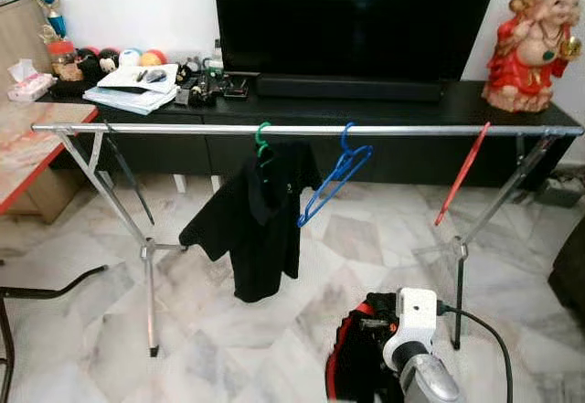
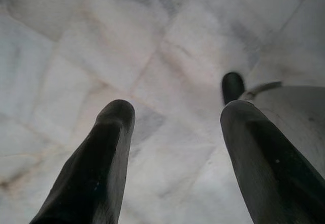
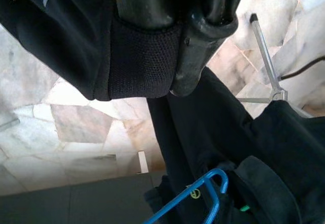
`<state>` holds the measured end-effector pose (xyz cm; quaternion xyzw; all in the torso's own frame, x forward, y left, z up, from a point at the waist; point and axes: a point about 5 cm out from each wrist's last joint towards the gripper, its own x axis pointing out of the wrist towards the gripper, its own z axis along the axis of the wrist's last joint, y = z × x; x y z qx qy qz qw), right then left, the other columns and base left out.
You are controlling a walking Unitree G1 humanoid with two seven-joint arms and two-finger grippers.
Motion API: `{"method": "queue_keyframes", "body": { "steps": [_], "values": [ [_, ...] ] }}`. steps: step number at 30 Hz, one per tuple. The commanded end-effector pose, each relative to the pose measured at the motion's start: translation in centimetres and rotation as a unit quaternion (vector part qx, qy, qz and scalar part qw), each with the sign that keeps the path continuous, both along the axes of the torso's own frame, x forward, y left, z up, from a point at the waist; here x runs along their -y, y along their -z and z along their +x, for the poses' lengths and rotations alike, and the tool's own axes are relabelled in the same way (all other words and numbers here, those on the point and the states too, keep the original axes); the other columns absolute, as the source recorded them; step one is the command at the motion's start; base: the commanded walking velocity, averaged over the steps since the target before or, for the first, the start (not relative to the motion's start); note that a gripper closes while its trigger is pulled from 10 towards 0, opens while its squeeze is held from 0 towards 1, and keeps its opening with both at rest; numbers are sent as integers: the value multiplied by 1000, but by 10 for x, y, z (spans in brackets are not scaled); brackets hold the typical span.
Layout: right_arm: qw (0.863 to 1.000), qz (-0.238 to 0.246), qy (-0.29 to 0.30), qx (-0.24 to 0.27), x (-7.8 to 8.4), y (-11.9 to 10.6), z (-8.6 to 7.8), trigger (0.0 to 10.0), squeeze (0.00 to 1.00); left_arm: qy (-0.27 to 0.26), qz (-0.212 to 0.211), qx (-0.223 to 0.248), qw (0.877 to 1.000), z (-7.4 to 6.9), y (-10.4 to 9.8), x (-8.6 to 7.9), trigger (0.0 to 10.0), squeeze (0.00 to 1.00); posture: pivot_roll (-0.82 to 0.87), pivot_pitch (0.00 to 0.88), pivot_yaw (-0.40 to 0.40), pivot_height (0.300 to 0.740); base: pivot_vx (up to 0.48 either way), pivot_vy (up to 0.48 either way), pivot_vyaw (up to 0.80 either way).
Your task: Hang hanger
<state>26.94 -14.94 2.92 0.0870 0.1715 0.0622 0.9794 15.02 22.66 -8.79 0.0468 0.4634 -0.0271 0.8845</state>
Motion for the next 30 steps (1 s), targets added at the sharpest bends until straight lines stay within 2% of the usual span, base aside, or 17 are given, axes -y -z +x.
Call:
{"method": "queue_keyframes", "body": {
  "steps": [1,30],
  "values": [
    [1000,2,10,3,3,-1,0,10000,0,-1,-1,-6,1000,-3,2,1,10000,0,57,20,40,740,0,0,0],
    [999,-1,48,9,12,-3,4,10000,0,0,-3,-7,1000,-4,2,1,10000,0,64,25,37,740,0,0,0]
  ]
}}
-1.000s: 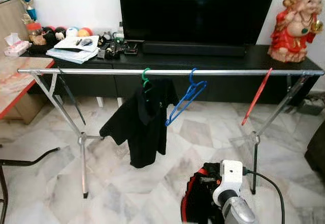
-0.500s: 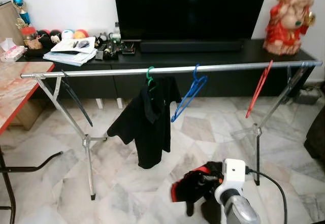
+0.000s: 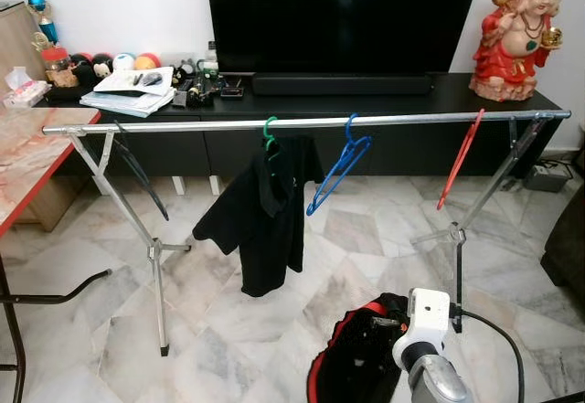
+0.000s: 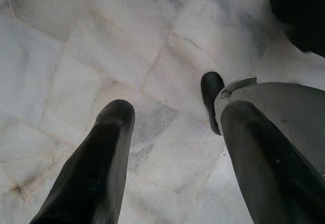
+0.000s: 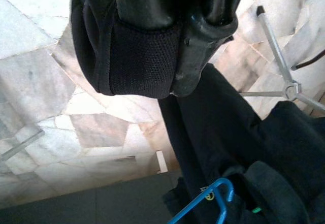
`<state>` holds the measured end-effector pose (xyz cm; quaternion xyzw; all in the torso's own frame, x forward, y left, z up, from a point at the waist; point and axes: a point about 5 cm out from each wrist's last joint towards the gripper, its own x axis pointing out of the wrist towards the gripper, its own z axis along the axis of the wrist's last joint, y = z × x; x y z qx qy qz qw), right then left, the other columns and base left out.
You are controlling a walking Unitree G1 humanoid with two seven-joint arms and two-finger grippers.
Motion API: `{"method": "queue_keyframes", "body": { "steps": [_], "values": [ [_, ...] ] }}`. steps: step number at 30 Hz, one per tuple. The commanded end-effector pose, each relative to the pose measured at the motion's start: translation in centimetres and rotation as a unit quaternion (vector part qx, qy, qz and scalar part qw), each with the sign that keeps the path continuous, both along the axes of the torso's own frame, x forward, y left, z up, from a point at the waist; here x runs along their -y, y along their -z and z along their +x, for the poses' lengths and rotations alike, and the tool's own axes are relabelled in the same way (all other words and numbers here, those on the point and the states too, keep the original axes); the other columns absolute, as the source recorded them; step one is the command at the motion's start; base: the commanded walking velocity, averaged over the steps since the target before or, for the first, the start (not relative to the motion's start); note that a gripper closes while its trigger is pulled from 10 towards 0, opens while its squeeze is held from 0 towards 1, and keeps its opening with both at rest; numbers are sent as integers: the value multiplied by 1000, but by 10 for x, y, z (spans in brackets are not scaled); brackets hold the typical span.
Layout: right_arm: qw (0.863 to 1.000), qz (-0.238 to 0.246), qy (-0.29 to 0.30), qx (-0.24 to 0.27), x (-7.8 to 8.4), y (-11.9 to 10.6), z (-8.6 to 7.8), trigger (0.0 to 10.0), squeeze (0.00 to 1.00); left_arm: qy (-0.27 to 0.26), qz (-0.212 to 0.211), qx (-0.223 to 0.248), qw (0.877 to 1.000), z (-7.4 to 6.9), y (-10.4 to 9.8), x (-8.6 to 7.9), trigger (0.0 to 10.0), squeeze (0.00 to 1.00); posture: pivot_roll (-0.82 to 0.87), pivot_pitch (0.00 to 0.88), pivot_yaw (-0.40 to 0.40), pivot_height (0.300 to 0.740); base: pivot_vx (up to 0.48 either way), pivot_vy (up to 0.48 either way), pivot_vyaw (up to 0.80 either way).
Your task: Hang hanger
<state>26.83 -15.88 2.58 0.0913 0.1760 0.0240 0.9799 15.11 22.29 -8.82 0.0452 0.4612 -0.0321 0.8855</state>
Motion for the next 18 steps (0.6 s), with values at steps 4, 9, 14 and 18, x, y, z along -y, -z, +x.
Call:
{"method": "queue_keyframes", "body": {
  "steps": [4,9,14,18],
  "values": [
    [1000,3,19,17,4,-7,6,10000,0,-4,0,-9,1000,-5,2,-3,10000,0,63,23,39,740,0,0,0],
    [1000,3,20,18,5,-7,7,10000,0,-4,0,-9,1000,-5,2,-3,10000,0,63,23,39,740,0,0,0],
    [1000,2,20,16,3,-6,6,10000,0,-5,-1,-9,1000,-6,2,-2,10000,0,66,15,37,740,0,0,0],
    [1000,3,19,16,3,-7,8,10000,0,-6,-1,-9,1000,-6,2,-2,10000,0,66,15,37,740,-247,0,0]
  ]
}}
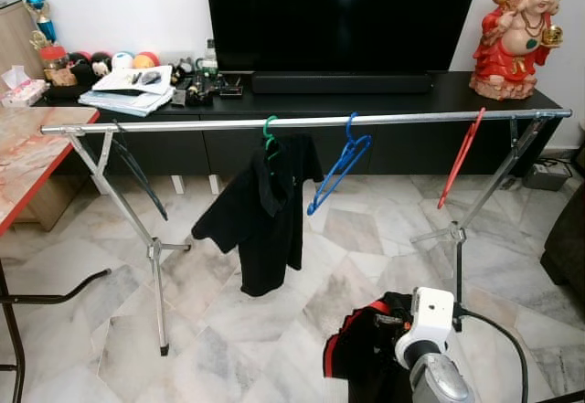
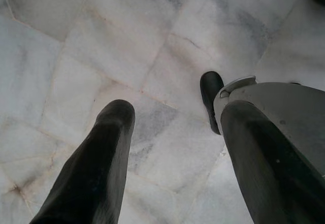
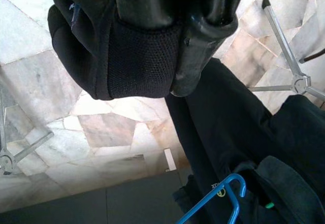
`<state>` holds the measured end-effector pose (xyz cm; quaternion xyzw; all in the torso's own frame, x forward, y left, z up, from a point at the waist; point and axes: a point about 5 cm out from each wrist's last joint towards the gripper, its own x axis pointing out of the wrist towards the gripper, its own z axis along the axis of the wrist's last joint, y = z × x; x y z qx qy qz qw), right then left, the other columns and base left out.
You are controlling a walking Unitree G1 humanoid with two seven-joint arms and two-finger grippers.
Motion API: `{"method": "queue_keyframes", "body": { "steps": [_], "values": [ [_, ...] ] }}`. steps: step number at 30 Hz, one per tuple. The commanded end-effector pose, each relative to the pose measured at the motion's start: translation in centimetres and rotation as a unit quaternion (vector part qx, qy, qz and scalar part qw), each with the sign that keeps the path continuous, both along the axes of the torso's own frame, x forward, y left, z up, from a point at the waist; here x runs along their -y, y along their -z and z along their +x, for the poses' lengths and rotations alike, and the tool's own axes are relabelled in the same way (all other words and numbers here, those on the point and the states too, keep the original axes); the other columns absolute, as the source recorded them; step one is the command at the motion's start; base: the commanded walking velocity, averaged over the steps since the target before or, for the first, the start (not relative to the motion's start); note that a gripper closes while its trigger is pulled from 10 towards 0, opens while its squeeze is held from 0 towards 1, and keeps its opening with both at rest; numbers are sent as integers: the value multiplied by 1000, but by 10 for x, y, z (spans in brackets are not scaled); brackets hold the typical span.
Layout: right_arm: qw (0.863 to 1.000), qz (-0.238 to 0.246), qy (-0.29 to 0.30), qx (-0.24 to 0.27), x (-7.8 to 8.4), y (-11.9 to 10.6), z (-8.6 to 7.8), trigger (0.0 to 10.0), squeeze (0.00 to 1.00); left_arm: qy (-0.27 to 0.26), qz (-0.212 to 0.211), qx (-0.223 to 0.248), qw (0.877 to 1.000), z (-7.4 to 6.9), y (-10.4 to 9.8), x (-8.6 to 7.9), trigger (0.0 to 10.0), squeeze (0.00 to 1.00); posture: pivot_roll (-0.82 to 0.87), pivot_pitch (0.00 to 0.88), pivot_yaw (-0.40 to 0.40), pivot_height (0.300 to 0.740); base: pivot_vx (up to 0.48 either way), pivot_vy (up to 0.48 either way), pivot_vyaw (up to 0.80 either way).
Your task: Hang hanger
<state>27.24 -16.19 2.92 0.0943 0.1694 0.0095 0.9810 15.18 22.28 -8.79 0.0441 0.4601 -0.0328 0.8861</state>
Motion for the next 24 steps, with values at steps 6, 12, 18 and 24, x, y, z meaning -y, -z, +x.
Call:
{"method": "queue_keyframes", "body": {
  "steps": [6,12,18,24],
  "values": [
    [1000,1,3,13,-1,-4,4,10000,0,-6,0,-10,1000,-7,2,-3,10000,0,68,8,38,740,-284,0,0],
    [1000,-4,-2,12,-2,-4,5,10000,0,-8,-2,-9,1000,-6,2,-2,10000,0,67,9,37,740,-298,0,0],
    [1000,-5,-1,15,-1,-6,6,10000,0,-9,-3,-9,1000,-6,2,-2,10000,0,66,11,35,740,-303,0,0],
    [1000,-5,0,16,-1,-6,7,10000,0,-9,-3,-9,1000,-6,2,-2,10000,0,67,14,33,740,-302,0,0]
  ]
}}
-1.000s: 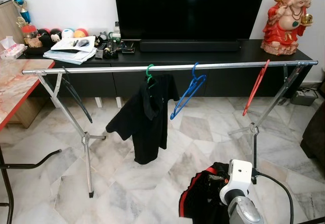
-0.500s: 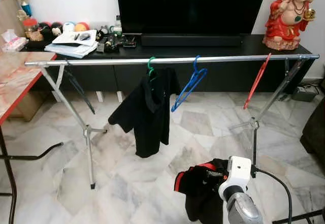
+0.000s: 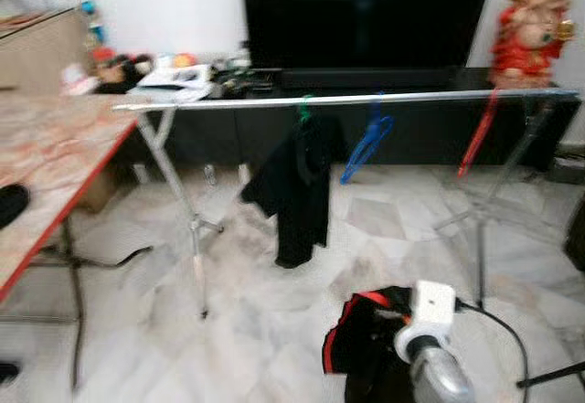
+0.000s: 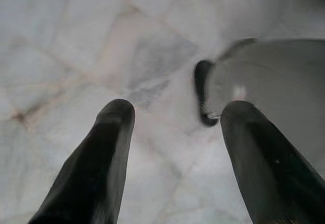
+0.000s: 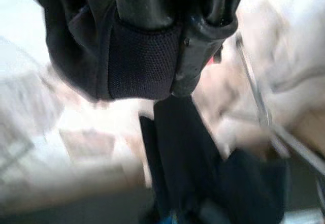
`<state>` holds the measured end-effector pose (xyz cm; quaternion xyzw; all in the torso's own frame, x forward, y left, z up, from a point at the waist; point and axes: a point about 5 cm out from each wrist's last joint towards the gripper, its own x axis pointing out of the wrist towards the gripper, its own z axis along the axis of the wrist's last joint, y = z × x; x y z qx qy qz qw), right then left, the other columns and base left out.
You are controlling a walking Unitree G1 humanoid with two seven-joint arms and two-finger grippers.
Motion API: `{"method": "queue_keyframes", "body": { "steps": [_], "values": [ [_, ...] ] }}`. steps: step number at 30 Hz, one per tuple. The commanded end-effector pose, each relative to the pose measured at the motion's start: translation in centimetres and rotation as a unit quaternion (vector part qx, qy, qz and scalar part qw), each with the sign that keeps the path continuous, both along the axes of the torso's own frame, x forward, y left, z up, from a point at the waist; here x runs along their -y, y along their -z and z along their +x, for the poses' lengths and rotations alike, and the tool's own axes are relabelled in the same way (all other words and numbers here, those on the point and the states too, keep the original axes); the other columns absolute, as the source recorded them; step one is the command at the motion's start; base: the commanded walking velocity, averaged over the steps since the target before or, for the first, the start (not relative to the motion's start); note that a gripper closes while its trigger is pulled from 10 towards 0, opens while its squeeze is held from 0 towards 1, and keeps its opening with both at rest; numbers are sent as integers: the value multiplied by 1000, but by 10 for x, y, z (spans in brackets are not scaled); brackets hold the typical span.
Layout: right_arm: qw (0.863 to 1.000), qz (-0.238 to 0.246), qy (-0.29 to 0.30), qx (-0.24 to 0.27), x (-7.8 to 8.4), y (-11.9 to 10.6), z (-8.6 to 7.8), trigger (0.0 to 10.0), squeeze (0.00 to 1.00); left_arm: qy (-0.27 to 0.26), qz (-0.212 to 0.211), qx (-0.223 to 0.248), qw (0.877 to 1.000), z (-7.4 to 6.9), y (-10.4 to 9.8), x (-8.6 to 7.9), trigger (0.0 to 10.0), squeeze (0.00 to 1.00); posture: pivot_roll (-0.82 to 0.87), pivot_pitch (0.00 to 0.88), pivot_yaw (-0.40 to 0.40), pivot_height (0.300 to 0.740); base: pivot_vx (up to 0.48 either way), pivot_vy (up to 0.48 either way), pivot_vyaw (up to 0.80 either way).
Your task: Hang hanger
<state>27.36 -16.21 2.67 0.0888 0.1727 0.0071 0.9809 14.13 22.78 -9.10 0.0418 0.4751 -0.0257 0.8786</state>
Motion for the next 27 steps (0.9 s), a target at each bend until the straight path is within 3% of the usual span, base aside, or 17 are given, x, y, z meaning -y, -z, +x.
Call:
{"method": "queue_keyframes", "body": {
  "steps": [1,14,27],
  "values": [
    [1000,0,-1,19,-1,-9,5,10000,0,-2,-5,8,1000,5,-1,3,10000,0,67,14,33,740,-300,0,0],
    [1000,-5,-8,11,-3,-9,9,10000,0,-1,-3,10,1000,6,-2,3,10000,0,75,22,31,740,-298,0,0],
    [999,1,-38,-7,-12,-9,14,10000,0,27,10,36,999,11,-5,3,10000,0,83,32,34,740,0,0,0]
  ]
}}
